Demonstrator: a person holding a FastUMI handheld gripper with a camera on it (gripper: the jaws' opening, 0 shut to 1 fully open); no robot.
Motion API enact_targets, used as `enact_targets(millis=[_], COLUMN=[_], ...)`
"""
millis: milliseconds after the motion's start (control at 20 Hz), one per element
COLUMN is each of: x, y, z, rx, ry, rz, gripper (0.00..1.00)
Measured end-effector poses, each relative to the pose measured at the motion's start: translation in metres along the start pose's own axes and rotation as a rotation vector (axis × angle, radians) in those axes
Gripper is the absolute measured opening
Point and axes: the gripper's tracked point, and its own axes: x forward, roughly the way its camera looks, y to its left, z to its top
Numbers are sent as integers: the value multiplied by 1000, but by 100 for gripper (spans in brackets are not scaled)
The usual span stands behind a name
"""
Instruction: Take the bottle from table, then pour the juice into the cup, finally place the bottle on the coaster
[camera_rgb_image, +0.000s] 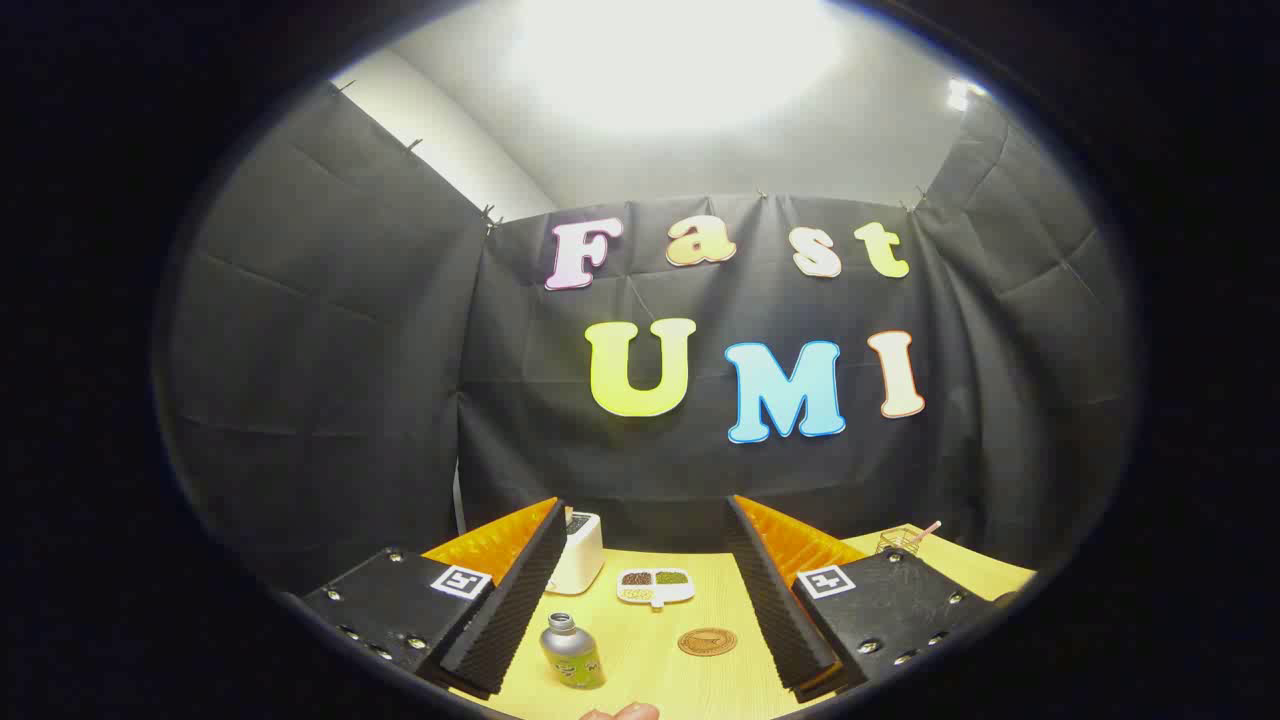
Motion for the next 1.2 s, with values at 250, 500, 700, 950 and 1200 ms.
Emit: enact_targets(millis=[250, 500, 700, 950, 1200], x=[2, 7, 11, 15, 20], y=[-4, 0, 4, 9, 14], z=[3, 1, -2, -6, -15], rx=[-28, -31, -47, -23, -43], ry=[-5, -11, -11, -24, -15], rz=[-13, -4, -2, 9, 7], gripper=[96, 96, 96, 96, 96])
